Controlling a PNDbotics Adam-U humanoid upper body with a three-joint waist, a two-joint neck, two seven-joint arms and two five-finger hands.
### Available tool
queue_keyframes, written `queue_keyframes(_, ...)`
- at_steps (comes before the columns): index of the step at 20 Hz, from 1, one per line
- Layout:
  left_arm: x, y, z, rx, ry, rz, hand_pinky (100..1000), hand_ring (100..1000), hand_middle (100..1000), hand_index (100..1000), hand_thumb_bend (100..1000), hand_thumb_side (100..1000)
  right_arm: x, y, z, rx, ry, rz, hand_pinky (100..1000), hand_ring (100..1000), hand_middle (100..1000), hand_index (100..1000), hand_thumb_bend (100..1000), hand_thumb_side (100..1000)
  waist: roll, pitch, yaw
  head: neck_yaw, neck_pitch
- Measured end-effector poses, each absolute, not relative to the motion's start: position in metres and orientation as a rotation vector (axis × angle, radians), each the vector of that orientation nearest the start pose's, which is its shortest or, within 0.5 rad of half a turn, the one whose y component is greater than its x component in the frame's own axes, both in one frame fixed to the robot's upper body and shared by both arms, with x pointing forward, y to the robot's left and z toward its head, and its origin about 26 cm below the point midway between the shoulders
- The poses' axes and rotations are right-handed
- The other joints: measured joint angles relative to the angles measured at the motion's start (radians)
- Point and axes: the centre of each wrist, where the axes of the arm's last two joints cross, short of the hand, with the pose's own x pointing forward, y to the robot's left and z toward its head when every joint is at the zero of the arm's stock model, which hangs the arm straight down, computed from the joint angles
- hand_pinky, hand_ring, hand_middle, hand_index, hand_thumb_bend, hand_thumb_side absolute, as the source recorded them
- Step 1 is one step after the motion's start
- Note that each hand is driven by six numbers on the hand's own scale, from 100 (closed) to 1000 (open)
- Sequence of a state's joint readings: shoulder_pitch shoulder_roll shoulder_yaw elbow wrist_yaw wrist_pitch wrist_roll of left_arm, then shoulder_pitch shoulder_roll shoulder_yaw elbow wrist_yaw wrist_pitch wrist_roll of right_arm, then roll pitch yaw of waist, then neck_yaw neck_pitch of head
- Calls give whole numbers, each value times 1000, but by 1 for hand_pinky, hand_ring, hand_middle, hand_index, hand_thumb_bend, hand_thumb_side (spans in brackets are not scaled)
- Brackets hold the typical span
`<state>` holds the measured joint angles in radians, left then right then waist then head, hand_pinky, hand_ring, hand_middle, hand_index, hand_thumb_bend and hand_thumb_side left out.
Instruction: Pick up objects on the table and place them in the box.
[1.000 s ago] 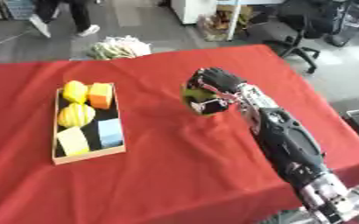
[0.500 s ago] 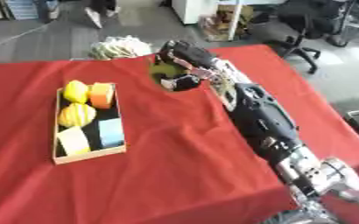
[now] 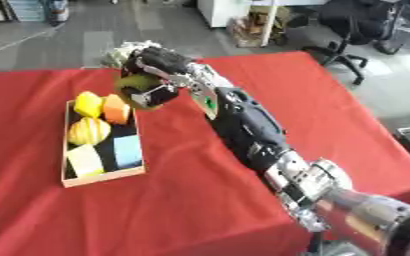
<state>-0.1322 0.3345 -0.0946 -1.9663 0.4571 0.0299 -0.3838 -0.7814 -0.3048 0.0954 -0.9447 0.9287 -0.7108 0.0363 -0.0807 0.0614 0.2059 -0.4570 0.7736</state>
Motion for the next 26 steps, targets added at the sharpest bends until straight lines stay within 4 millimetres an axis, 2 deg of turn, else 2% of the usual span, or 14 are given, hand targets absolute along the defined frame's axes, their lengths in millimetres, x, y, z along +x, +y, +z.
queue_keyframes(6,283,256,140,-603,-1942,-526,657,530,552,810,100,887,462,-241,103,-575,-2014,1579,413,293,282,448,100,198,0,0,9,-6,0)
queue_keyframes(14,285,254,141,-615,-1943,-539,657,530,551,810,100,886,461,-220,84,-519,-1969,1624,443,344,331,496,100,199,0,1,44,-20,0)
queue_keyframes(17,285,254,142,-619,-1944,-539,657,530,551,810,100,884,461,-215,79,-512,-1952,1646,489,420,421,601,100,201,0,1,49,-24,0)
queue_keyframes(19,285,254,142,-621,-1944,-539,657,530,551,810,100,884,461,-213,77,-511,-1941,1661,525,478,516,717,100,204,0,1,50,-25,0)
queue_keyframes(23,285,254,142,-622,-1945,-538,657,530,551,810,100,883,461,-213,75,-529,-1920,1691,621,623,675,819,100,213,0,1,46,-25,0)
queue_keyframes(26,285,254,142,-622,-1945,-538,657,530,551,810,100,883,461,-215,75,-560,-1908,1699,702,725,748,857,100,221,0,1,41,-25,0)
